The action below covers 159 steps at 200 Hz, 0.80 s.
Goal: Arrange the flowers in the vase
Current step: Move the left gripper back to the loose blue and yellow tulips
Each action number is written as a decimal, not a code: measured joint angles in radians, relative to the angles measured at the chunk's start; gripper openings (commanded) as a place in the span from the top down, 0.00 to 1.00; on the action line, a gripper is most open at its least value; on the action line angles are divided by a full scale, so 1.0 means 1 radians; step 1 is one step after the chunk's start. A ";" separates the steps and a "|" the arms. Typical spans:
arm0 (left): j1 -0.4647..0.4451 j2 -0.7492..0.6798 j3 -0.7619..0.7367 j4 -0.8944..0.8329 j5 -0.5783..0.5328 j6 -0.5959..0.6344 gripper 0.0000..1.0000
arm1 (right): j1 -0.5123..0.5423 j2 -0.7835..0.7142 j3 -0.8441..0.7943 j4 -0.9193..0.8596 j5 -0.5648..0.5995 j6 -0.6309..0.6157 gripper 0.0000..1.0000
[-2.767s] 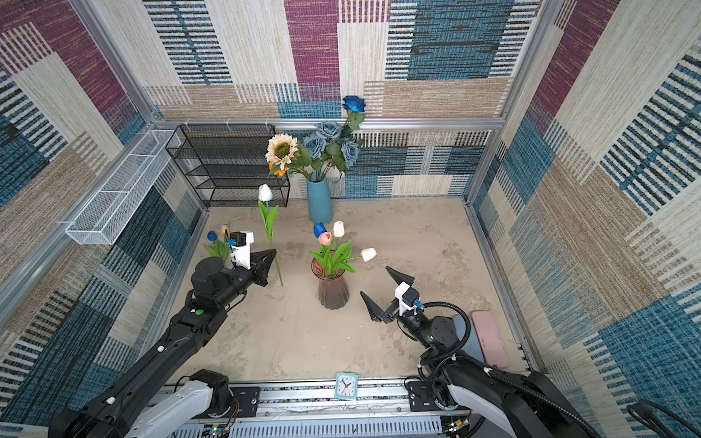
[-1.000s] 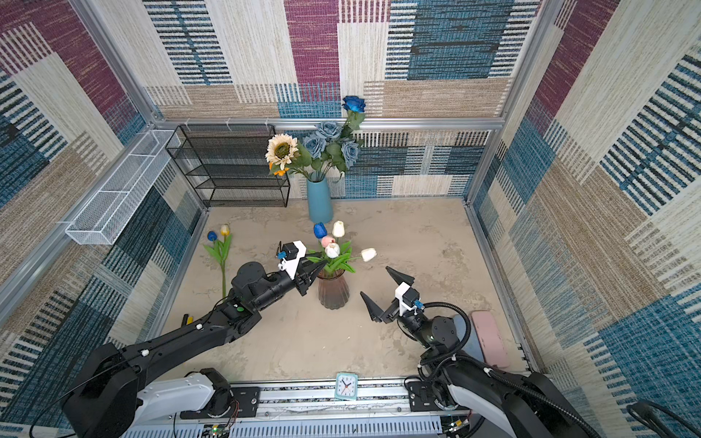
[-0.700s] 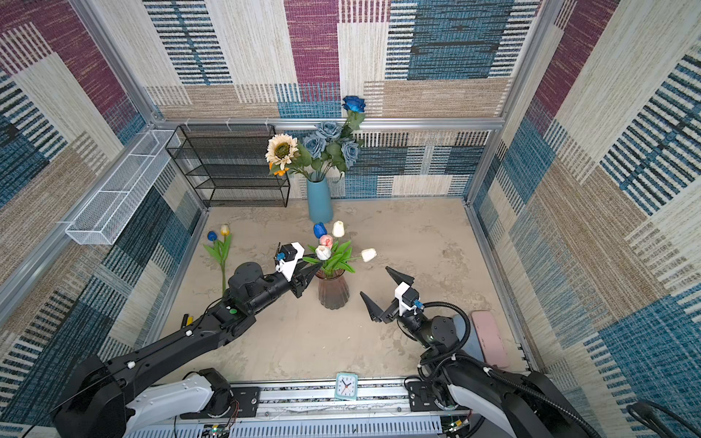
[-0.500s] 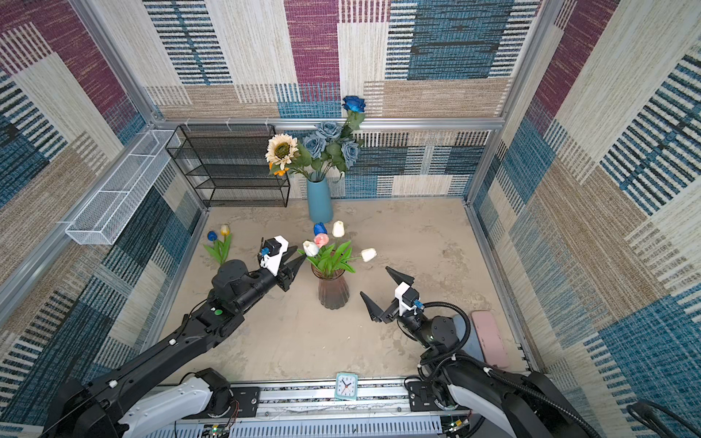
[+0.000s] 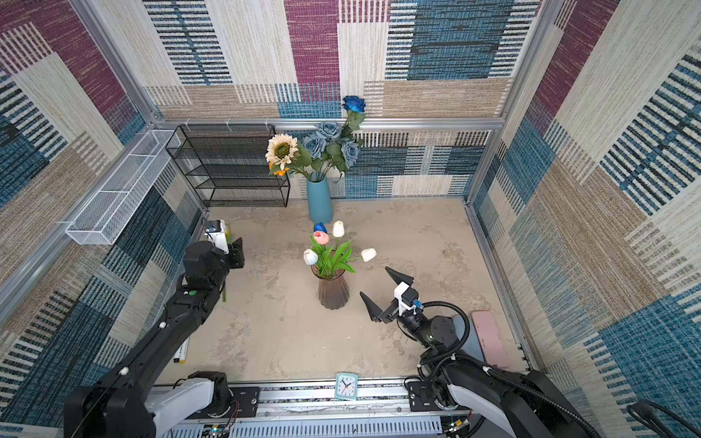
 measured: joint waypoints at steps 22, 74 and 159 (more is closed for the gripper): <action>0.123 0.224 0.168 -0.180 0.006 -0.066 0.65 | 0.000 -0.003 0.000 0.000 0.000 0.000 0.00; 0.184 0.587 0.491 -0.504 0.026 -0.089 0.75 | 0.000 0.001 0.000 -0.001 0.000 0.000 0.00; 0.208 0.856 0.670 -0.680 0.034 -0.065 0.89 | 0.000 0.024 0.000 -0.002 0.004 -0.005 0.00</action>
